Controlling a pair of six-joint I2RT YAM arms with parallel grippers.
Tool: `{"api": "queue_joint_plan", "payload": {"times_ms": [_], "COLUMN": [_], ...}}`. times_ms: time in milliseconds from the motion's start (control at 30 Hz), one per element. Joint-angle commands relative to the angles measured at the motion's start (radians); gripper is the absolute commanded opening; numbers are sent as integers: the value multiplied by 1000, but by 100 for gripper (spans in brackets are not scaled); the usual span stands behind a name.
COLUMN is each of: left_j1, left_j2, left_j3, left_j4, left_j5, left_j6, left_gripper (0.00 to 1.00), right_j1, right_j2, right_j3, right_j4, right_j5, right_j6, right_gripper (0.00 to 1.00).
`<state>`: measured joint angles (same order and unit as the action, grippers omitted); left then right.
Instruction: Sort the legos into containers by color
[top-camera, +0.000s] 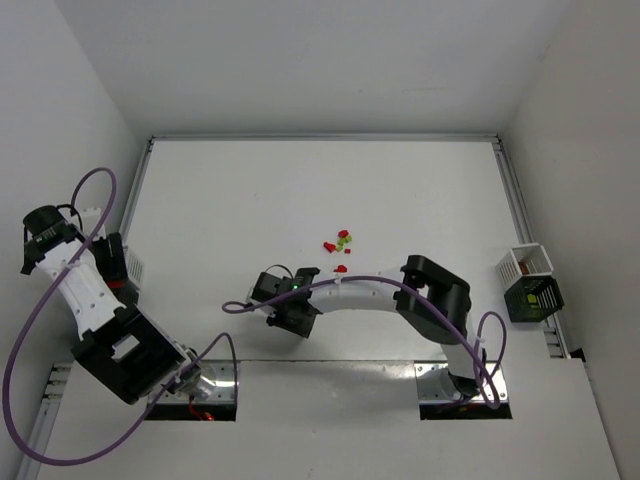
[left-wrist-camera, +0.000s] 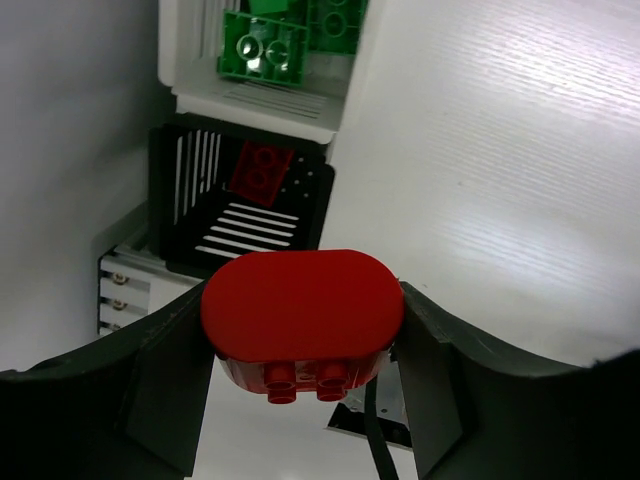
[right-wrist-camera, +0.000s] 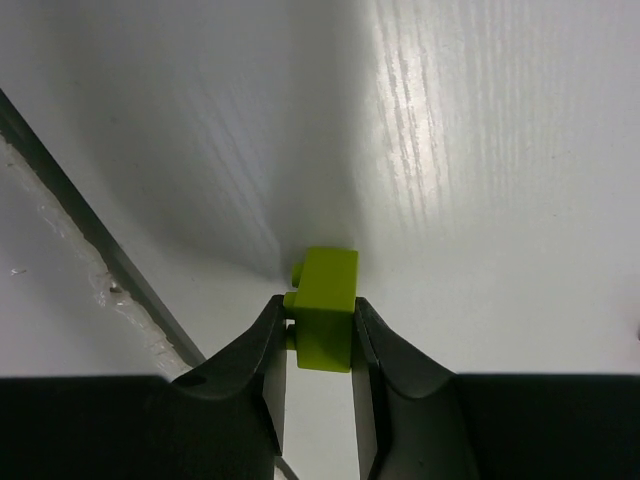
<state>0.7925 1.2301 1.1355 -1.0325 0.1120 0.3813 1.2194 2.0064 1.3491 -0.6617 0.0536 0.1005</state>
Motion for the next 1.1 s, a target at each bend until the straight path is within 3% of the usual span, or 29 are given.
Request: {"api": "queue_joint_plan", "payload": {"times_ms": [0, 533, 767, 800, 900, 1067], "left_j1": [24, 53, 53, 53, 53, 53], "left_j2": [-32, 40, 40, 40, 40, 65], "left_j3": [-6, -45, -45, -36, -14, 66], "left_j4": [61, 178, 187, 172, 163, 120], "left_j5": [-54, -100, -85, -71, -40, -19], "left_j6": [13, 22, 31, 31, 41, 50], "left_gripper": [27, 39, 60, 71, 91, 94], "right_j1": [-4, -14, -14, -23, -32, -52], "right_j2": [-63, -81, -90, -90, -90, -127], "right_j3": [1, -8, -8, -8, 1, 1], "right_j4": [19, 19, 19, 19, 19, 19], "right_j5": [31, 31, 31, 31, 31, 40], "right_j6": [-7, -16, -16, -25, -25, -34], "right_gripper": [0, 0, 0, 0, 0, 0]}}
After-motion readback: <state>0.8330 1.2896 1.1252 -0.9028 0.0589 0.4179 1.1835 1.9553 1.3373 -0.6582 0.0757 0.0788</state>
